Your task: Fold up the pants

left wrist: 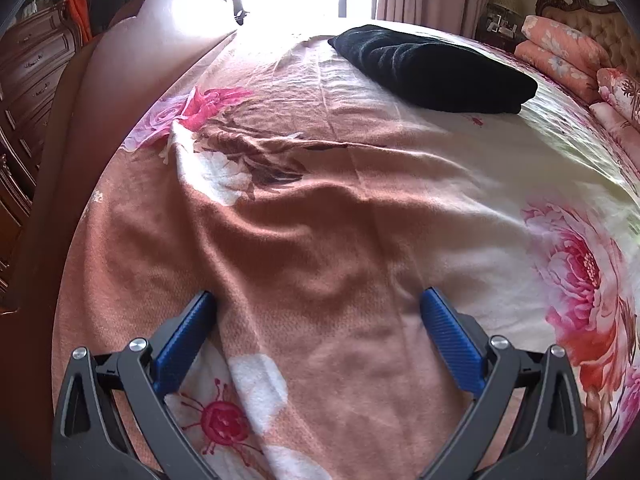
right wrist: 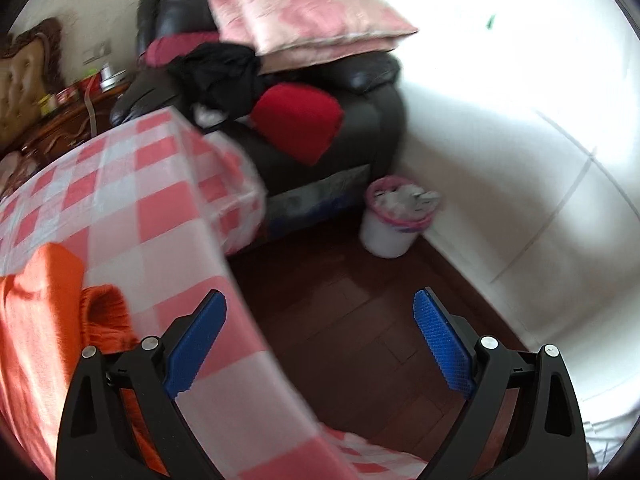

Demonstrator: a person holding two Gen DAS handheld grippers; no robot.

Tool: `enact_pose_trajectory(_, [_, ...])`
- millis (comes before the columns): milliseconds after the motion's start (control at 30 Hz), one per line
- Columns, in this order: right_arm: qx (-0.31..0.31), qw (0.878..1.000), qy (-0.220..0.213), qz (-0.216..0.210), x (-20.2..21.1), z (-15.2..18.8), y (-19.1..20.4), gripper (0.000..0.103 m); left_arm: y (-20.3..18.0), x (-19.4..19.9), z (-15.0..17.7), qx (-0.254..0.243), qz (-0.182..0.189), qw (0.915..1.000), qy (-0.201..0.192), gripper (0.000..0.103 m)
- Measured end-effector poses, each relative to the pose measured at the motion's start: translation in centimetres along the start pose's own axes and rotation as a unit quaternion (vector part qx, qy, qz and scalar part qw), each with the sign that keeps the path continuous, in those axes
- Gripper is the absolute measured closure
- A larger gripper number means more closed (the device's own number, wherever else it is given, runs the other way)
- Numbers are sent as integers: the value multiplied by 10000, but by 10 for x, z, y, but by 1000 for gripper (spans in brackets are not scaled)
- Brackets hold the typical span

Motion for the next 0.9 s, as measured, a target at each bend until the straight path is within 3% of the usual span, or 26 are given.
enact_pose_trajectory(167, [342,9994,66,-10,-8,-1,19,12,0,0,0,1,-3,10000,0,1])
enact_pose_trajectory(333, [180,9998,109,-44,-12,-7,20,44,1,0,0,7,2,10000,1,1])
enact_pose_trajectory(500, [-129,9994,174,253,-15,-2,2,45,1,0,0,10,4,10000,1,1])
enact_pose_trajectory(600, [33,9989,29,457,-10,-4,3,46,1,-1,0,11,2,10000,0,1])
enact_pose_trajectory(900, [-113,9989,128,428,-7,-5,1,52,1,-1,0,12,-3,10000,-1,1])
Point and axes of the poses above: each gripper's, at about its wrist camera, not at the fingertips, and x roughly against the way its jaws point, y to its left, z to its underside, the point moved 3 cm from there along -x, roughly the way its jaws point, and after that the axes turned 9 degrees about -z, right-handed, at the moved point
